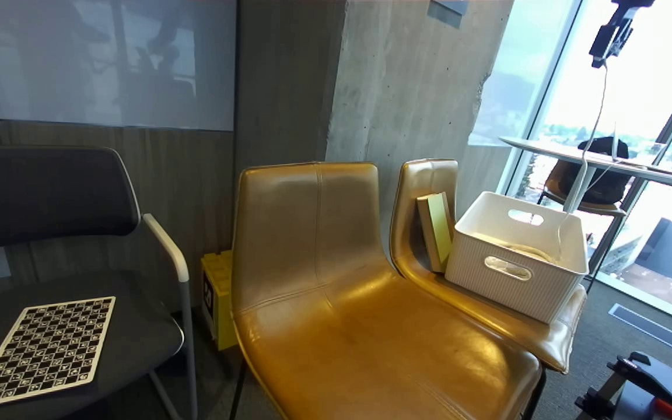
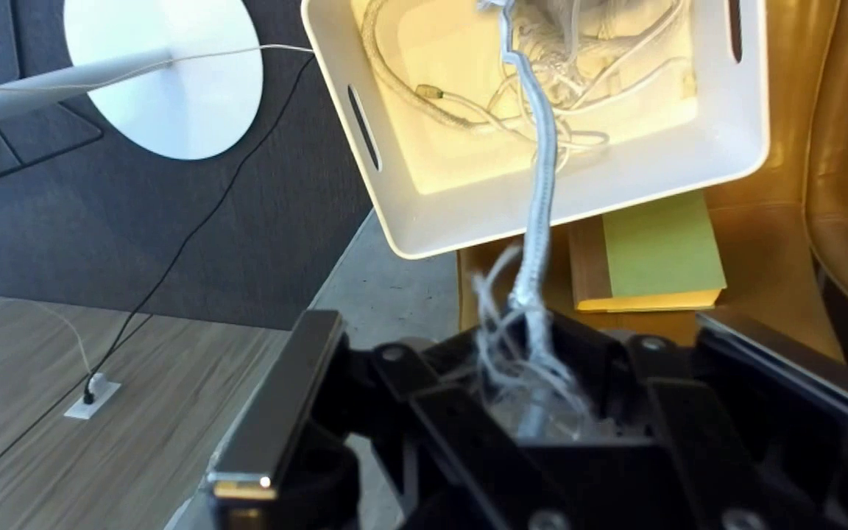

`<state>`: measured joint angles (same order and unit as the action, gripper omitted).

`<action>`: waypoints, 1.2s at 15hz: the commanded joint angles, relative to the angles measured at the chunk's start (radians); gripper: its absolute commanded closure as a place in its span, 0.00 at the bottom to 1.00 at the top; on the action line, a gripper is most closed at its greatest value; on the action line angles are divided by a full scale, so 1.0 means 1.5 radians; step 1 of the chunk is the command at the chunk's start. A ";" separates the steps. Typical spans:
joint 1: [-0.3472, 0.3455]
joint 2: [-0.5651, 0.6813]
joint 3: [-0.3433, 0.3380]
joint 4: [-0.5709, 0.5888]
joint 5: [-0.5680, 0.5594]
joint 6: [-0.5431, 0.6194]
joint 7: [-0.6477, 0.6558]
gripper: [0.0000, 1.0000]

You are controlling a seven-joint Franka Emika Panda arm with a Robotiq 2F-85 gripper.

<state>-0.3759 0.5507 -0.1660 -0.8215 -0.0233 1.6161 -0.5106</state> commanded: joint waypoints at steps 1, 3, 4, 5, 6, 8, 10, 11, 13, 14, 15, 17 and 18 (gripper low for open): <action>0.002 0.029 -0.001 0.022 -0.014 -0.043 -0.028 0.85; 0.006 0.046 -0.010 0.029 -0.039 -0.056 -0.025 0.67; 0.007 0.053 -0.011 0.032 -0.047 -0.065 -0.025 0.60; 0.006 0.060 -0.010 0.035 -0.053 -0.071 -0.028 0.53; 0.007 0.064 -0.008 0.033 -0.058 -0.074 -0.028 0.46; 0.014 0.073 -0.004 0.031 -0.067 -0.077 -0.033 0.31; 0.027 0.079 0.000 0.027 -0.075 -0.078 -0.043 0.16; 0.037 0.076 0.008 0.015 -0.074 -0.072 -0.056 0.10; 0.033 0.073 0.004 0.002 -0.063 -0.056 -0.044 0.00; 0.040 0.076 0.006 0.001 -0.063 -0.056 -0.043 0.13; 0.043 0.078 0.005 0.001 -0.064 -0.056 -0.041 0.04; 0.039 0.077 0.005 0.001 -0.064 -0.056 -0.041 0.00; 0.036 0.077 0.005 0.001 -0.064 -0.056 -0.041 0.00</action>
<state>-0.3224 0.6669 -0.1591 -0.8206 -0.1188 1.5316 -0.5722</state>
